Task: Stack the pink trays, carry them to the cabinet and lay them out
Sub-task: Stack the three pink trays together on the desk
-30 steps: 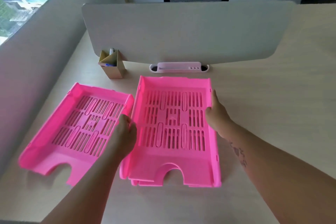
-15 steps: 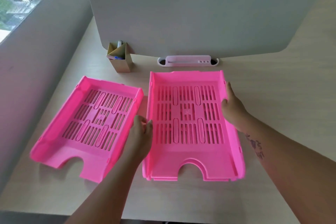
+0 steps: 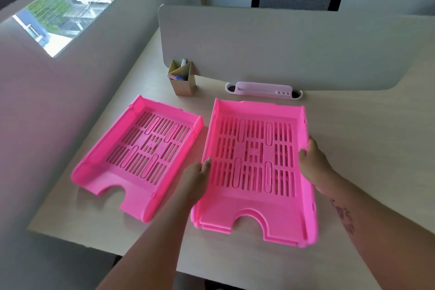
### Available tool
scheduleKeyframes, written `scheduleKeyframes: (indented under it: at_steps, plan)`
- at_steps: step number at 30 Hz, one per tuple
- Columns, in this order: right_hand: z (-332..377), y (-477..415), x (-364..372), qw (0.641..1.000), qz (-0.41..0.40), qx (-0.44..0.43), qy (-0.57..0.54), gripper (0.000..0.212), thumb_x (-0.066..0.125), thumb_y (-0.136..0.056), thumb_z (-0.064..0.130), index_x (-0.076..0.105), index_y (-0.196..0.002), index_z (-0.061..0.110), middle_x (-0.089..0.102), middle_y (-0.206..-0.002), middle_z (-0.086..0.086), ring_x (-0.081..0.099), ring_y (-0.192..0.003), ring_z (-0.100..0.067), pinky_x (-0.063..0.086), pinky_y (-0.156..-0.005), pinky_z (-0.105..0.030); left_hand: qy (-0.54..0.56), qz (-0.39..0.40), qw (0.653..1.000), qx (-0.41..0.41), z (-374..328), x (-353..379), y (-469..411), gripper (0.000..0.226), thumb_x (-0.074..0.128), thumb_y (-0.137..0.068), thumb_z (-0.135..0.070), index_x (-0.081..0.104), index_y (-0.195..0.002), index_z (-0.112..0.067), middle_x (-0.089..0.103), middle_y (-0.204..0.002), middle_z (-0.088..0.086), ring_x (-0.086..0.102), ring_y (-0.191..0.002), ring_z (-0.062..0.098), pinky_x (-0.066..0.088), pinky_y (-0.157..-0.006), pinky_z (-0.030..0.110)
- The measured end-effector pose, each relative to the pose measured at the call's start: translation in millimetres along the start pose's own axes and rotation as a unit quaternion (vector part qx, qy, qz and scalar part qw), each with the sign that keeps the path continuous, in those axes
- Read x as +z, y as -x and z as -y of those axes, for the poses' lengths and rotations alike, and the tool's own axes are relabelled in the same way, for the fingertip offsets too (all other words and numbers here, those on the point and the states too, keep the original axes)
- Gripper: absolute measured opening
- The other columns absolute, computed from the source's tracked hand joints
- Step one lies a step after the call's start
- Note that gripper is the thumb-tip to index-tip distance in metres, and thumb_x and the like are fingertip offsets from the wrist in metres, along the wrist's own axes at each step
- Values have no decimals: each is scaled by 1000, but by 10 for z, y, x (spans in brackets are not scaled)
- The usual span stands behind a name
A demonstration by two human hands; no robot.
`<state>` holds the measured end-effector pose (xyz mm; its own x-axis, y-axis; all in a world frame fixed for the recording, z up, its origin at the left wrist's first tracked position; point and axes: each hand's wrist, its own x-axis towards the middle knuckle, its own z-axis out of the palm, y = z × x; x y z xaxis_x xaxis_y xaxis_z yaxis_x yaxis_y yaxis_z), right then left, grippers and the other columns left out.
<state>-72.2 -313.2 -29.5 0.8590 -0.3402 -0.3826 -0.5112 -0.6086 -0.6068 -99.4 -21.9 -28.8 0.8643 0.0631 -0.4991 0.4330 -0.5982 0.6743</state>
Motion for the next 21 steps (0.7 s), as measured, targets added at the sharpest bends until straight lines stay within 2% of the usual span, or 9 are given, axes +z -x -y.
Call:
scheduleKeyframes:
  at_steps: [2,4,6,8,10,12,15,18,21]
  plan:
    - [-38,32,33,1000,-12,1,-15,56,29,-105,14,12,-159,10,51,-142,-27,54,-80,-27,50,-72,-38,11,1,1000,-3,14,27,27,70,31,-101,-55,69,-100,3,72,-98,29,71,-86,43,59,-84,55]
    - [-16,26,30,1000,-24,-6,-1,62,35,-104,16,8,-159,10,49,-145,-26,63,-86,-34,52,-67,-37,-24,5,999,20,-30,-37,43,70,31,-100,-57,70,-101,1,72,-97,27,70,-82,39,60,-83,51]
    - [62,14,6,996,-63,-55,44,69,44,-102,21,8,-159,7,33,-158,-23,54,-127,-39,54,-93,-45,-59,-21,996,57,-84,-198,55,68,34,-97,-60,68,-111,-3,73,-102,22,70,-82,32,61,-79,45]
    - [294,19,6,981,-108,-134,87,68,49,-99,23,19,-156,3,31,-158,-22,36,-143,-37,40,-112,-51,-92,-73,990,83,-112,-455,57,55,41,-100,-51,62,-127,-8,71,-116,16,67,-92,24,56,-72,29]
    - [672,84,93,964,-123,-213,104,62,50,-97,21,29,-151,0,39,-153,-23,37,-142,-36,39,-113,-53,-124,-140,978,97,-68,-770,74,49,46,-101,-45,57,-133,-10,66,-130,15,66,-105,25,52,-82,29]
    - [1079,219,308,952,-98,-272,99,59,50,-97,19,34,-150,-1,42,-151,-22,37,-142,-34,35,-117,-48,-139,-197,965,101,53,-1092,125,45,52,-100,-39,56,-134,-10,63,-135,15,64,-115,28,53,-95,40]
    - [1616,538,794,943,-25,-325,71,58,49,-98,21,34,-151,2,41,-153,-17,36,-142,-29,34,-115,-42,-165,-256,950,73,329,-1560,193,44,59,-97,-32,56,-135,-11,66,-131,16,66,-112,30,53,-95,43]
    - [1975,830,1325,941,39,-334,44,58,50,-96,19,36,-150,3,44,-148,-16,43,-135,-29,40,-106,-40,-201,-268,941,37,666,-1989,114,43,63,-92,-30,57,-132,-15,67,-125,16,66,-107,31,54,-92,41]
    - [2111,967,1786,957,62,-283,18,60,54,-94,16,37,-149,1,44,-148,-19,44,-135,-32,40,-107,-40,-225,-259,939,15,983,-2297,-148,51,64,-92,-27,52,-138,-8,60,-135,19,57,-121,35,46,-100,45]
